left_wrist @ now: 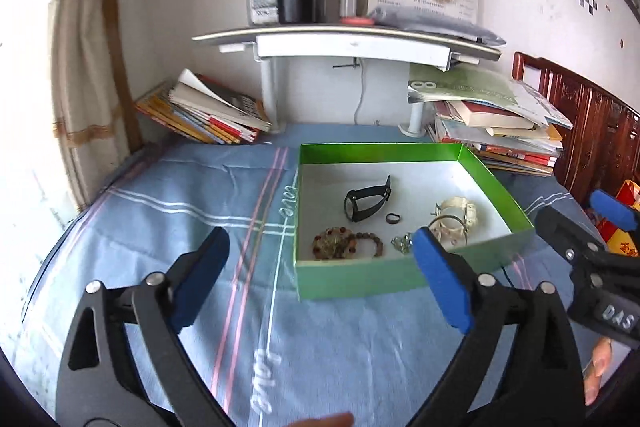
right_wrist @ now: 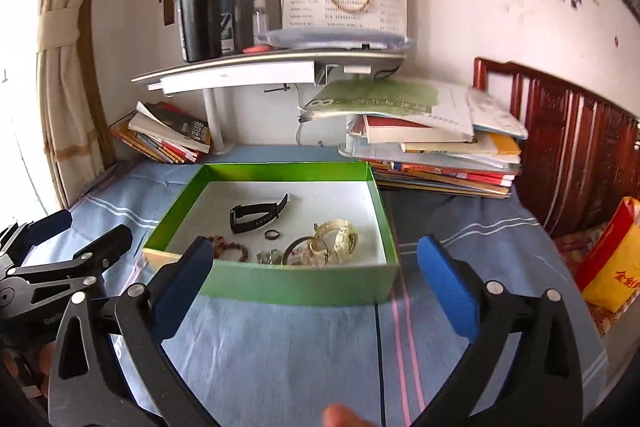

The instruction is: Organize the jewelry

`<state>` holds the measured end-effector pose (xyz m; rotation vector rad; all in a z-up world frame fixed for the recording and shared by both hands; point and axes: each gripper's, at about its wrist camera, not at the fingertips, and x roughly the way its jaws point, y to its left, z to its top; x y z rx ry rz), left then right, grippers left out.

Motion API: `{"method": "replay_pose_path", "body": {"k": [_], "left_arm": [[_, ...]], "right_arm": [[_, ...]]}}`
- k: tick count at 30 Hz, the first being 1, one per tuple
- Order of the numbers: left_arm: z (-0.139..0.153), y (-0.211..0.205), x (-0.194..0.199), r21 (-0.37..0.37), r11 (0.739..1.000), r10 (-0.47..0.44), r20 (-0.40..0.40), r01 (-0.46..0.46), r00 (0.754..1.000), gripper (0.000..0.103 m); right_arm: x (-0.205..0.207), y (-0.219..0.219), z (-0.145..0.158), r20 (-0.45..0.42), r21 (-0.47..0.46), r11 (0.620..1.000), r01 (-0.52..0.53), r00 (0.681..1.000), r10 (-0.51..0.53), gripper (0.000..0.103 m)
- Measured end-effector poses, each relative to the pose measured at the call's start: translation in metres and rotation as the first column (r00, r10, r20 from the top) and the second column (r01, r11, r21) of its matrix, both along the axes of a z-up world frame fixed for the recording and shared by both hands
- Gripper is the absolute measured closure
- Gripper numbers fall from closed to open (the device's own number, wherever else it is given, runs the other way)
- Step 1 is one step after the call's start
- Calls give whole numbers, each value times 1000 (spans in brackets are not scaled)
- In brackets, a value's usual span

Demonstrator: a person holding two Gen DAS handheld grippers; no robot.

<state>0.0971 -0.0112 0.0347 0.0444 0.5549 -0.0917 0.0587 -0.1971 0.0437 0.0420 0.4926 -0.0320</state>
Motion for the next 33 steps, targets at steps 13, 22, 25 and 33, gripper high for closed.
{"method": "replay_pose_path", "body": {"k": [13,22,25,33], "left_arm": [[0,8,-43,17,1000,7,47,-7,999,4],[-2,12,-42,10,1000,14,42,-14,999,4],[-1,12,-42,10,1000,13,42,-14,999,4],[-2,12,-42,14,1000,13,36,-14,999,4]], "right_arm": [[-33,15,5,4,-81,990,113,994,-113,3],[-34,21,5,2,-83,990,110,994,-111,3],[-34,21,4,0,-85,990,111,994,-111,3],[-34,22,4,0,-84,991,107,994,-107,3]]}}
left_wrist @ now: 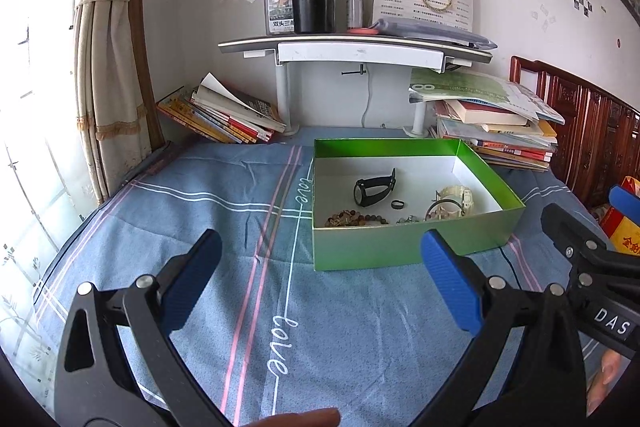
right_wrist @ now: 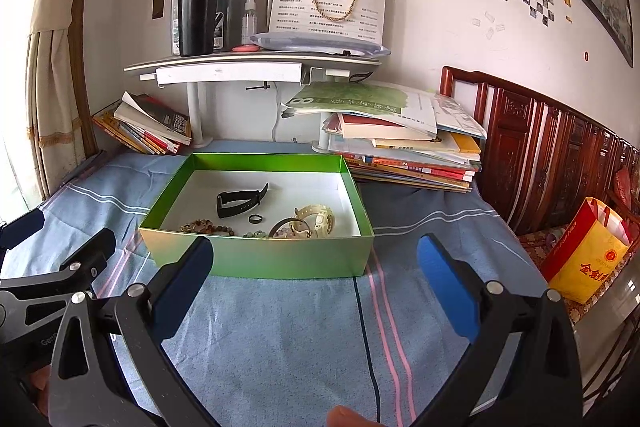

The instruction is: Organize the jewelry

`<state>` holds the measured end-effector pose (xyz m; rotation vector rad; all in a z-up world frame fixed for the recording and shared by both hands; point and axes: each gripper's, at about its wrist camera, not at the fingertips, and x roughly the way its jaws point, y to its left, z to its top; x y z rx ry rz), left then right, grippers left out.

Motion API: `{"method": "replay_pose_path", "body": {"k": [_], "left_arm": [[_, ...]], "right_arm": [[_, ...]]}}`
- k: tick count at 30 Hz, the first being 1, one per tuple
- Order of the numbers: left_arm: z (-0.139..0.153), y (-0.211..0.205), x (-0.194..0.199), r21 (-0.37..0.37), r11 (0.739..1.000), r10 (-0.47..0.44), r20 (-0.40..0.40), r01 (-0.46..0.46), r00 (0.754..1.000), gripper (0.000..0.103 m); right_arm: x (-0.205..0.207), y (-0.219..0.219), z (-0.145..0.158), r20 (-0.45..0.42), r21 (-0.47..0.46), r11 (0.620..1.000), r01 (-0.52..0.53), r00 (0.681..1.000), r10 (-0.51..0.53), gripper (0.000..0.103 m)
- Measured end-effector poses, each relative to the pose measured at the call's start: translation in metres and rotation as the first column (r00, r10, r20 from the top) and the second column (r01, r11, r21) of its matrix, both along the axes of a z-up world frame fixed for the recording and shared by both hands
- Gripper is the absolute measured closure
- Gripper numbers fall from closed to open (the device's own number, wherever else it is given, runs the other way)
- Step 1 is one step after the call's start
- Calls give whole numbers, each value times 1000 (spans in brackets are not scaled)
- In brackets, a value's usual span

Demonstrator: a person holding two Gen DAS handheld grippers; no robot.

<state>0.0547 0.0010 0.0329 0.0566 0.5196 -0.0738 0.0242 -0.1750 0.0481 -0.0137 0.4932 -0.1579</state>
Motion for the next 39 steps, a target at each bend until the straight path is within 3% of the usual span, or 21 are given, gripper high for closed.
{"method": "replay_pose_path", "body": {"k": [39], "left_arm": [[-4,-1,1,14,1000,3,-17,-3,1000,4]], "right_arm": [[0,2,-4,-12,4,1000,6,1000,-5,3]]}}
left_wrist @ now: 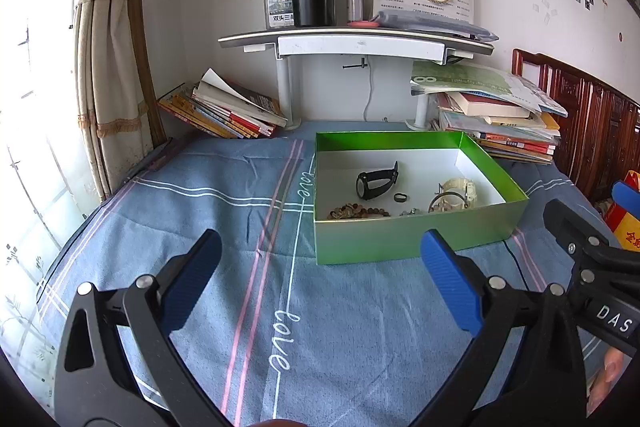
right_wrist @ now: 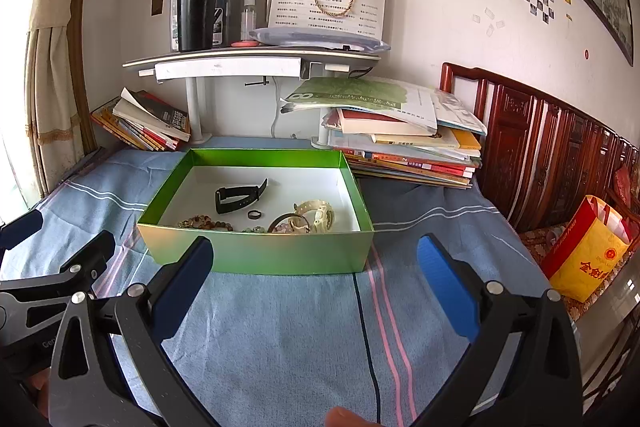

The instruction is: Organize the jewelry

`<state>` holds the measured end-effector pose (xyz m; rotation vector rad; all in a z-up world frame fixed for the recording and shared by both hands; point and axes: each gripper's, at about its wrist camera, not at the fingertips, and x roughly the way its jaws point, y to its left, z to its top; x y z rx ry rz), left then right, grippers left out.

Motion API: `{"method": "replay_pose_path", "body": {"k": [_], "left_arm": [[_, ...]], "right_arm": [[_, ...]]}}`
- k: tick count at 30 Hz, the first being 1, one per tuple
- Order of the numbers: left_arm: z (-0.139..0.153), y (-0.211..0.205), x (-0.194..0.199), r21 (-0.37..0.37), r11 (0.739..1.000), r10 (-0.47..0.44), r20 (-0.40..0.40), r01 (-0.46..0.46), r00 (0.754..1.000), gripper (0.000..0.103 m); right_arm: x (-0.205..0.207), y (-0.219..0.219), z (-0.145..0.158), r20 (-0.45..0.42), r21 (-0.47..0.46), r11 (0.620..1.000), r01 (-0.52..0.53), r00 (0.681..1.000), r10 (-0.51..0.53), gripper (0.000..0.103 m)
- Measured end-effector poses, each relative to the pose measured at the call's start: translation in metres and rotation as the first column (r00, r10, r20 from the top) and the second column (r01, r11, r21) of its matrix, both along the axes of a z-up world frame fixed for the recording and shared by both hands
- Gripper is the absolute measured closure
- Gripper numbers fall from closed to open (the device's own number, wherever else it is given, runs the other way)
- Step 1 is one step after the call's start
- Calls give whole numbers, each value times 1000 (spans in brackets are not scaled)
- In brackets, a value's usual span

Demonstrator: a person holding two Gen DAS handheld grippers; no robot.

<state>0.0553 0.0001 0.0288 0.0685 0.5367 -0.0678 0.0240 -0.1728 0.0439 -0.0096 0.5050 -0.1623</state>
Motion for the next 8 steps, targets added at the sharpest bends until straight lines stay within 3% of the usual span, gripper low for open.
{"method": "replay_pose_path", "body": {"k": [8], "left_arm": [[-19,7,6,-3,1000,-2,-91,2,996,4]], "right_arm": [[17,-32,-15,-78,16,998,-61,995,62,3]]}}
